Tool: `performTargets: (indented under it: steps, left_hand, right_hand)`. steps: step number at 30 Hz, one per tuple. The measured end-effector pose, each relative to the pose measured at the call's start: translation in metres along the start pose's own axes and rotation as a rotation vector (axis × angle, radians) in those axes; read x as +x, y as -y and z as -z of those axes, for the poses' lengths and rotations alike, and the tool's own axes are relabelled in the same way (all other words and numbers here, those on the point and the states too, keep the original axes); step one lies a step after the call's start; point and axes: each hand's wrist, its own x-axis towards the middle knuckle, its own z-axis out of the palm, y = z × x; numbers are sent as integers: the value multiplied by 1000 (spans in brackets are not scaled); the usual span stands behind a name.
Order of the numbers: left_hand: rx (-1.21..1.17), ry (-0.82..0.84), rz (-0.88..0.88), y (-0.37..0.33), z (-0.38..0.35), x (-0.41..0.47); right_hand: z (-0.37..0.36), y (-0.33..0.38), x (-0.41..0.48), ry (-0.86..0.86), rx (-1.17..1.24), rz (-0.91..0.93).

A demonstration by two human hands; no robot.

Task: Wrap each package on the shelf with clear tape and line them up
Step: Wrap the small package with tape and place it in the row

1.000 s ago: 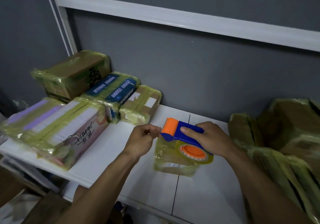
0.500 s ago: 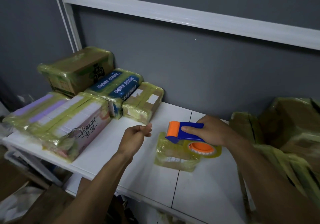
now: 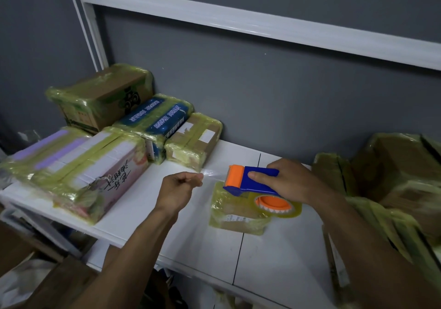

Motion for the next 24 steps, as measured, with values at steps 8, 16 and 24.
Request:
performTargets:
  steps: [8, 16, 24]
  left_hand:
    - [0, 8, 1, 2, -1, -9]
    - [-8, -6, 26, 5, 6, -4]
    - [31, -2, 128, 36, 1, -1]
  right_hand:
    - [16, 6, -7, 42, -95, -20]
    - [17, 13, 5, 102, -158, -93]
    - [-2, 18, 24, 108, -315, -137]
